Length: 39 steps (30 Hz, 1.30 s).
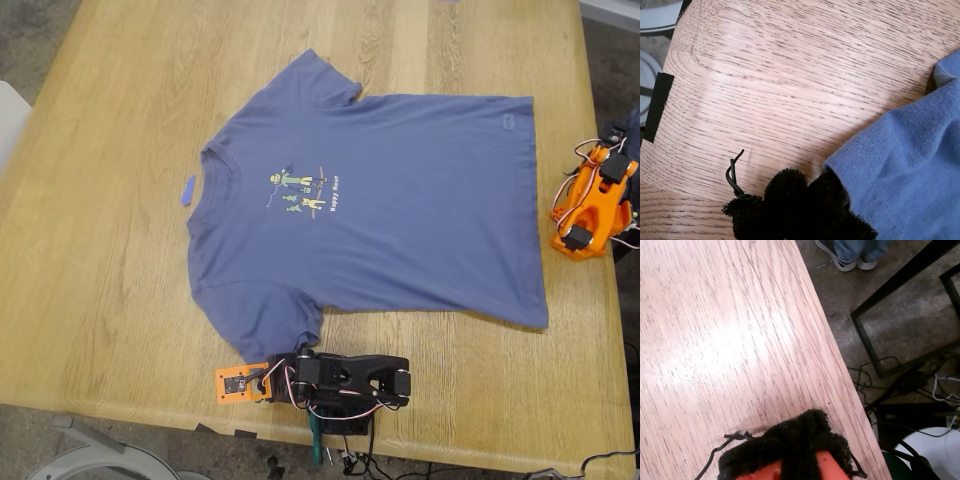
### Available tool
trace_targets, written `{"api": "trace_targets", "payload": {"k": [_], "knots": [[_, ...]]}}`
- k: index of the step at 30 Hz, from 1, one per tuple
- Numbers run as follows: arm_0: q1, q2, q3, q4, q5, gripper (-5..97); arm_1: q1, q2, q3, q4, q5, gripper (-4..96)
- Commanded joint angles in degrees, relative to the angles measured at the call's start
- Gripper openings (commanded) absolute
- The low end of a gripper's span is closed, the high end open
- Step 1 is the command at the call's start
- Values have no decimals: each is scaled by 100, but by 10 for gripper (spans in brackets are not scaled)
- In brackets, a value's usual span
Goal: Fold a T-shirt
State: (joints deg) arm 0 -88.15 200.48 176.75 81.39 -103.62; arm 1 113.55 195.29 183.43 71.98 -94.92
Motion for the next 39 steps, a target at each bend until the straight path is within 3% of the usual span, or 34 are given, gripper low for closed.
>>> {"api": "trace_targets", "payload": {"k": [1,12,23,28,31,39], "knots": [[141,633,-105,-114,-255,-1,431,-18,396,0,-26,1],[237,633,-105,-123,369,-1,606,-26,396,0,-26,1],[466,633,-105,-229,202,-1,132,-18,396,-105,-44,1],[413,633,-105,-237,211,-1,-220,-18,396,-940,-141,1],[299,633,-105,-527,387,-1,-369,-18,396,-1441,-220,1],[422,633,-114,-1512,229,3,-378,-9,246,-1960,-79,15]]}}
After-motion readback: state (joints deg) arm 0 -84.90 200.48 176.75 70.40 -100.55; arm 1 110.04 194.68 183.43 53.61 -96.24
